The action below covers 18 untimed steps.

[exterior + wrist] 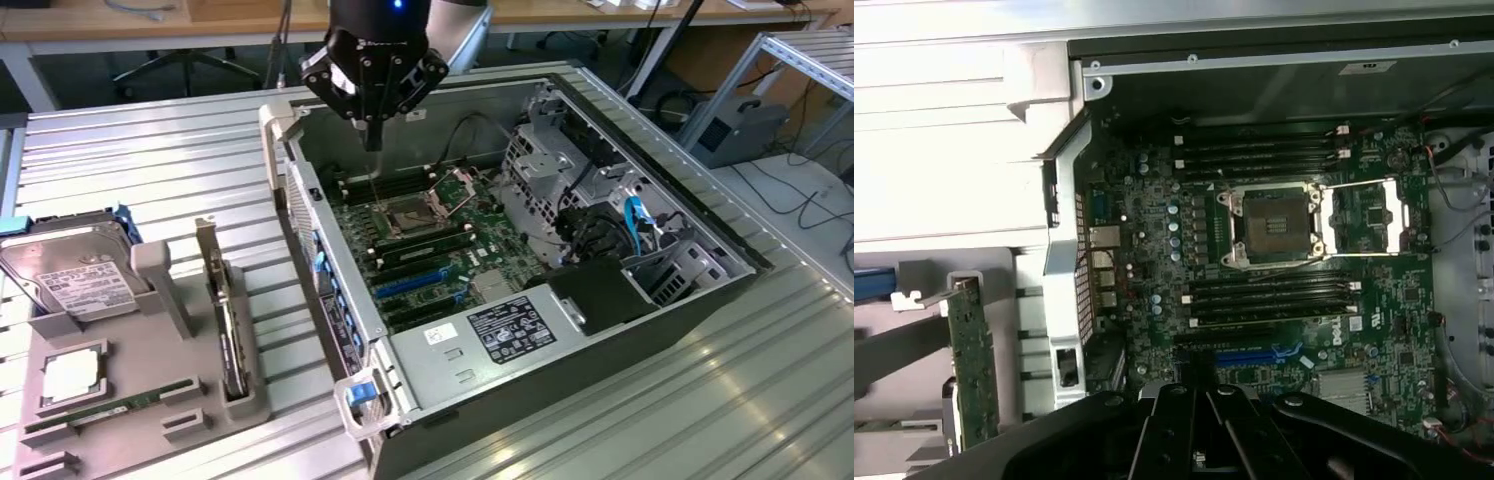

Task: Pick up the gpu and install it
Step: 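Reach for the gpu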

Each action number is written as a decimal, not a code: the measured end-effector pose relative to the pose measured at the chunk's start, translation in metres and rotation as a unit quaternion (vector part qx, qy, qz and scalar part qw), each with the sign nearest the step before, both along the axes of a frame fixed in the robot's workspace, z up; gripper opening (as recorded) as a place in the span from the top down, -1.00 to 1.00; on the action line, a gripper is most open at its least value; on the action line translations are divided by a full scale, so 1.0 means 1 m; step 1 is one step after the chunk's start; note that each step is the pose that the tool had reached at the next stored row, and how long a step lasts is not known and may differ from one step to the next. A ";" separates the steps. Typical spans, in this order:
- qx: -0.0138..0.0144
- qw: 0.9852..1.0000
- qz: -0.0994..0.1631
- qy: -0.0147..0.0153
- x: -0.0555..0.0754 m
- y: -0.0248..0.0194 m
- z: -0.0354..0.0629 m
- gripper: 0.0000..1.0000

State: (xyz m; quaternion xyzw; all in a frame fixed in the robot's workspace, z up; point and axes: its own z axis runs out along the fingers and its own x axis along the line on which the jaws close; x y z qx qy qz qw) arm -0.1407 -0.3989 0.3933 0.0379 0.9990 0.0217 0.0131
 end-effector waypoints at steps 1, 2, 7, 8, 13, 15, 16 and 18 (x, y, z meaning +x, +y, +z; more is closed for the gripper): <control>0.000 1.000 0.000 0.000 -0.004 0.0000 0.0000 0.79; 0.000 1.000 0.000 0.000 -0.008 0.0000 0.0000 0.79; 0.000 1.000 0.000 0.000 -0.029 0.0000 0.0000 0.79; 0.000 1.000 0.000 0.000 -0.033 0.0000 0.0000 0.79; -0.001 1.000 0.000 0.000 -0.067 0.0002 0.0000 0.79; -0.002 1.000 0.000 0.000 -0.079 0.0002 -0.0001 0.79; -0.002 1.000 0.000 0.000 -0.083 0.0002 -0.0001 0.79; -0.003 1.000 0.000 0.000 -0.089 0.0002 -0.0001 0.79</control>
